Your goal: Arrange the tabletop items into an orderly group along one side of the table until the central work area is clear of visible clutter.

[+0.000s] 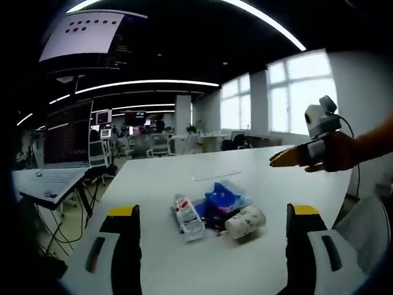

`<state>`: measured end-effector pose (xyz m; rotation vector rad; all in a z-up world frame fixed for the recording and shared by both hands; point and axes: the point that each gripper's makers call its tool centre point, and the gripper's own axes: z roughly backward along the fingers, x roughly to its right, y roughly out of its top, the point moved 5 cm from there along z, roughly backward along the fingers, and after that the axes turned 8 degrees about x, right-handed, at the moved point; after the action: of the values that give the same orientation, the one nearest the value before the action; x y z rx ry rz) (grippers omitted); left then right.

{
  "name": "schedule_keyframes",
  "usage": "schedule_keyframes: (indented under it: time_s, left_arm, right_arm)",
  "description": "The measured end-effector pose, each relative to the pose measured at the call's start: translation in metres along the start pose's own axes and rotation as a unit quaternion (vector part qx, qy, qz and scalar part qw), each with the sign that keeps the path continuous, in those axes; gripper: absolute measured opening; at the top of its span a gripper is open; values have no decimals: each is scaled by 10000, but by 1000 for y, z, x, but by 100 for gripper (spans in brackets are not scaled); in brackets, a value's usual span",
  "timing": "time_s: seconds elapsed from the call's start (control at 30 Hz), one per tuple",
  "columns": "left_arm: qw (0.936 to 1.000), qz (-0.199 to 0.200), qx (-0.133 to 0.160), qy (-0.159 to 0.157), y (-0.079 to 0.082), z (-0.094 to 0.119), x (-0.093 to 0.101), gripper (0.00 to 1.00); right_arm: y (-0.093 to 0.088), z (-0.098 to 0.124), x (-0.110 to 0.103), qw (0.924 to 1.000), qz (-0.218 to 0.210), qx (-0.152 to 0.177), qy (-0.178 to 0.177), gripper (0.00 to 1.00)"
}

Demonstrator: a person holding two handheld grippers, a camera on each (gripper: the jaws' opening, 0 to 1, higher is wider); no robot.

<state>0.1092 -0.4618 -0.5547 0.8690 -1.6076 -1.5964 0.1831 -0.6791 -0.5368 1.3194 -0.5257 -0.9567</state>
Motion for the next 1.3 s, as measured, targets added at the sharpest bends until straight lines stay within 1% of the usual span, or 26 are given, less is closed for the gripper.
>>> schedule_keyframes:
  time_s: [0.07, 0.13, 0.2, 0.23, 0.27, 0.37, 0.53, 0.67, 0.77, 0.83, 0.9, 0.93, 1.0, 1.17, 1.23, 1.3]
  left_arm:
    - [10000, -32, 10, -17, 1, 0, 2, 100]
    - [10000, 66, -35, 45, 0, 2, 3, 100]
    - [9999, 111, 37, 51, 0, 6, 5, 100]
    - [9999, 96, 25, 53, -1, 6, 6, 100]
    - [9999, 63, -71, 54, -3, 7, 5, 100]
    - [9999, 96, 29, 46, 0, 5, 4, 100]
    - [9999, 124, 11, 97, -1, 6, 2, 100]
    - [9998, 136, 49, 150, 1, 7, 2, 100]
    - [9997, 198, 53, 142, 0, 7, 2, 100]
    - [9998, 148, 21, 157, -1, 7, 2, 100]
    - [9998, 111, 58, 147, 0, 7, 3, 100]
    - [9998, 77, 56, 149, 1, 7, 4, 100]
    - [9999, 33, 15, 144, 0, 7, 4, 100]
    - [9998, 20, 60, 164, 1, 7, 4, 100]
    - [9998, 28, 61, 195, 1, 7, 3, 100]
    - [9997, 62, 78, 203, 1, 8, 2, 100]
  right_arm:
    - [6, -9, 1, 10000, 18, 8, 41, 97]
    - [14, -21, 3, 9999, 12, 36, 113, 97]
    - [20, -31, 3, 9998, 51, 56, 167, 97]
    - [22, -36, 3, 9998, 69, 57, 187, 97]
    - [25, -42, 3, 9997, 74, 56, 223, 97]
    - [29, -56, 3, 9995, 129, 22, 295, 96]
    - [32, -81, 3, 9989, 204, -92, 416, 96]
    - [34, -98, 0, 9989, 64, -113, 457, 95]
    - [32, -111, 0, 9986, 81, -161, 499, 95]
    - [29, -119, -2, 9982, 76, -210, 556, 95]
    - [23, -131, -4, 9974, 90, -347, 619, 94]
    - [22, -132, -4, 9973, 85, -368, 626, 94]
    - [16, -143, -5, 9967, 25, -462, 672, 94]
    - [4, -168, -7, 9947, -146, -650, 789, 94]
    - [1, -175, -8, 9939, -189, -682, 851, 93]
    - [-3, -181, -8, 9933, -200, -778, 833, 93]
